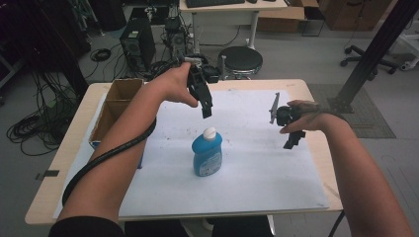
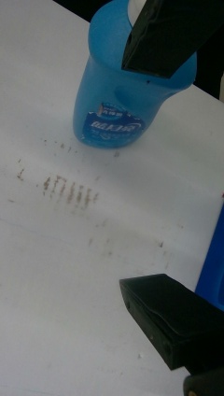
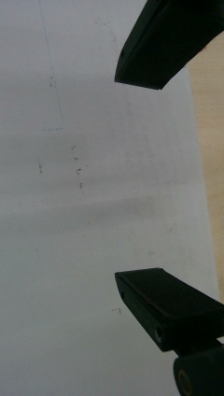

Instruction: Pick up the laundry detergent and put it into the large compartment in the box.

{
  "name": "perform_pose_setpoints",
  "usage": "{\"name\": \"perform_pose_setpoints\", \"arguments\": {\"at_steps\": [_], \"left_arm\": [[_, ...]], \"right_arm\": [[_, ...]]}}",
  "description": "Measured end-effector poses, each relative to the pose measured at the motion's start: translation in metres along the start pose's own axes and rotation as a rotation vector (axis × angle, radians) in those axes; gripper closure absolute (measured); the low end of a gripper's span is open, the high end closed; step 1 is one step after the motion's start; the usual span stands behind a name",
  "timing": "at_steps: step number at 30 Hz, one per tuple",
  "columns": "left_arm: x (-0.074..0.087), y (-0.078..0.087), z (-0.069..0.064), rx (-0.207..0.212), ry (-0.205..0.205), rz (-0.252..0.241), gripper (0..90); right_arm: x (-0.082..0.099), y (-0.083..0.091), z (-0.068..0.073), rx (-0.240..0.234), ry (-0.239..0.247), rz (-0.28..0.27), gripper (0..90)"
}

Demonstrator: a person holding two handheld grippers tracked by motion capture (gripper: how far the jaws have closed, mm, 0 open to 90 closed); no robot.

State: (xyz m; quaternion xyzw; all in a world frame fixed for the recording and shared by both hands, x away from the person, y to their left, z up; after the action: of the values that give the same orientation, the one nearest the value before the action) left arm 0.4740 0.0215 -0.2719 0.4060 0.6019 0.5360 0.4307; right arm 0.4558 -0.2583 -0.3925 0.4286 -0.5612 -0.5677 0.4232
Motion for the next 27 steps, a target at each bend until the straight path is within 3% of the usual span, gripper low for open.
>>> {"name": "perform_pose_setpoints", "arguments": {"at_steps": [14, 21, 27], "left_arm": [[0.005, 0.015, -0.009, -0.014, 0.007, -0.004, 0.2], [0.005, 0.032, -0.021, -0.001, 0.012, -0.023, 0.2], [0.006, 0.041, -0.033, -0.014, -0.01, -0.027, 0.2]], "right_arm": [[0.0, 0.001, 0.002, 0.007, -0.001, -0.005, 5.3], [0.003, 0.004, 0.002, 0.012, -0.005, -0.007, 5.3], [0.004, 0.006, 0.003, 0.017, -0.01, -0.009, 5.4]]}}
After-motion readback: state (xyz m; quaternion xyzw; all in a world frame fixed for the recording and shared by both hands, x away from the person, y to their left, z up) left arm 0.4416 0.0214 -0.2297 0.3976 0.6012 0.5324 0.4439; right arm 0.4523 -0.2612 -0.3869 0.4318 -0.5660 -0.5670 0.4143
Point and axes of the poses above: each handheld gripper's, and its own axes: y roughly backward along the jaws, x roughly out of its underside, z roughly to its left, the point moved 4 cm from there along -y, roughly forward along the jaws, and after that the axes turned 8 degrees about -y, right-handed, at the moved point
